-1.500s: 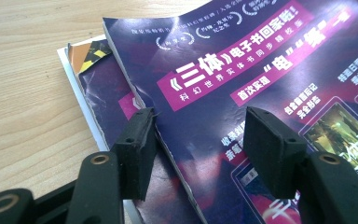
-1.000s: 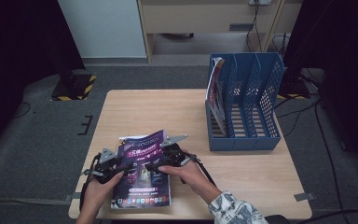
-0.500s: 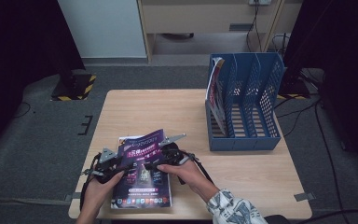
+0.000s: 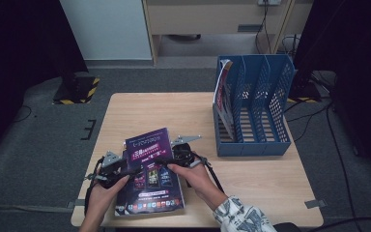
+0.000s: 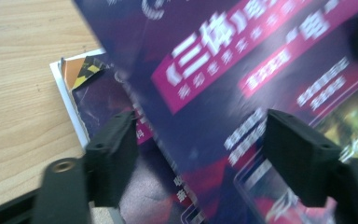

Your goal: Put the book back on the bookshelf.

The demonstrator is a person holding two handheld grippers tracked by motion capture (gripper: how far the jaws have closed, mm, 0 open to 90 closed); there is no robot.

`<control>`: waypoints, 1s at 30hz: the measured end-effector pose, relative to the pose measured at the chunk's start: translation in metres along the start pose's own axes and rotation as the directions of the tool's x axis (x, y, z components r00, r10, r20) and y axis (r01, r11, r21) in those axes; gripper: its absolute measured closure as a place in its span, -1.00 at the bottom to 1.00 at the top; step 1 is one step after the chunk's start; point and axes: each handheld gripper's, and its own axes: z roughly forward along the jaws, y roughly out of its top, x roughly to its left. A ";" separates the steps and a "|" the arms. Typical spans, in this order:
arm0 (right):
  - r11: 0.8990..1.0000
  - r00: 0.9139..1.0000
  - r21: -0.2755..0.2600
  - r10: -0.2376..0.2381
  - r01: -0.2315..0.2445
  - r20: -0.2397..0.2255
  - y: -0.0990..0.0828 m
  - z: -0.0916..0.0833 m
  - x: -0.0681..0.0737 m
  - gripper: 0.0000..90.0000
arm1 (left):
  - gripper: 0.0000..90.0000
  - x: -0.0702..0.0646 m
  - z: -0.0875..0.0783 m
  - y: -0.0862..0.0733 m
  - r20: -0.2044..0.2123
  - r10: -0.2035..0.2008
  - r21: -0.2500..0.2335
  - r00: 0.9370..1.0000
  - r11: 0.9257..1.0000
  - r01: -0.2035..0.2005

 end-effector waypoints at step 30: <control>0.946 0.960 -0.174 -0.260 0.274 0.102 0.028 -0.032 0.016 0.76 | -0.67 -0.013 0.012 0.005 0.196 0.006 -0.008 0.980 1.000 -0.004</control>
